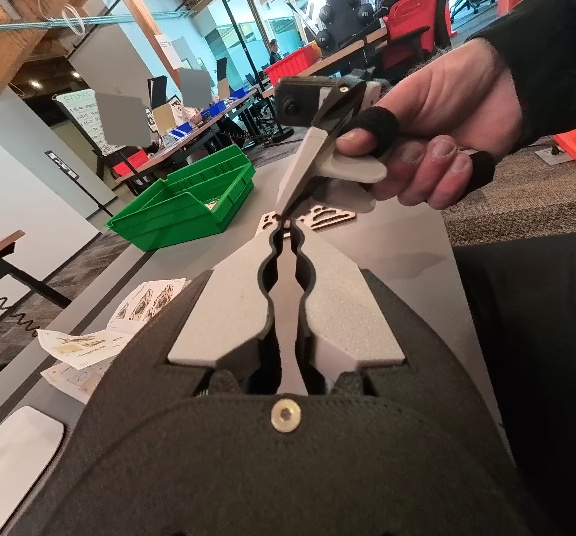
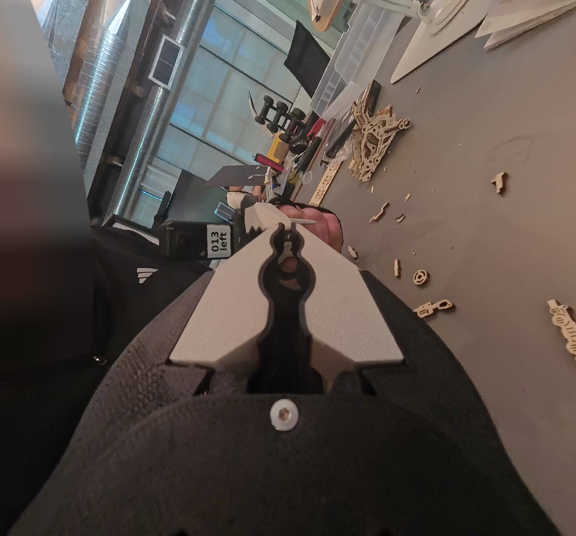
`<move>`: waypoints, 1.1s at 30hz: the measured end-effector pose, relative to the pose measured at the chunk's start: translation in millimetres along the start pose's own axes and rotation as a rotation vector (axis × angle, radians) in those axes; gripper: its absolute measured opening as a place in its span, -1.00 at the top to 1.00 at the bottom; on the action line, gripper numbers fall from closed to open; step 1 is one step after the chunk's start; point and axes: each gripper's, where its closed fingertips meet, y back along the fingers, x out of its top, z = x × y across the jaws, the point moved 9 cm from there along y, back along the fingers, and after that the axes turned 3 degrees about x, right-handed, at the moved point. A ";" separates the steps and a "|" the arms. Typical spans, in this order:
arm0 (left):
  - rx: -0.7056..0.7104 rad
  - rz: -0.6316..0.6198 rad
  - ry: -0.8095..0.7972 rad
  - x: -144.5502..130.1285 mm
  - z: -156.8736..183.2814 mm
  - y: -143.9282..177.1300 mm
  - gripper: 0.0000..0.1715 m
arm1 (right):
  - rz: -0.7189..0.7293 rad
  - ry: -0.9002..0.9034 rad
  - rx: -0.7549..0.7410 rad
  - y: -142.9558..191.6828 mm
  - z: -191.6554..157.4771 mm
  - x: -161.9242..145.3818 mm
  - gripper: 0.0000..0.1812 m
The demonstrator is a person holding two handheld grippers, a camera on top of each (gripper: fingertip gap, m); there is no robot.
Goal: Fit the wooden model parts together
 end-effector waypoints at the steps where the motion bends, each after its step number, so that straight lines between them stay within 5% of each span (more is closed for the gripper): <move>1: 0.001 0.001 0.002 -0.4 0.1 -0.2 0.99 | 0.004 0.000 0.000 0.6 -0.1 0.7 0.98; 33: -0.044 -0.033 -0.034 -4.4 7.2 -6.3 0.99 | -0.080 0.031 -0.086 3.8 3.3 -7.5 0.99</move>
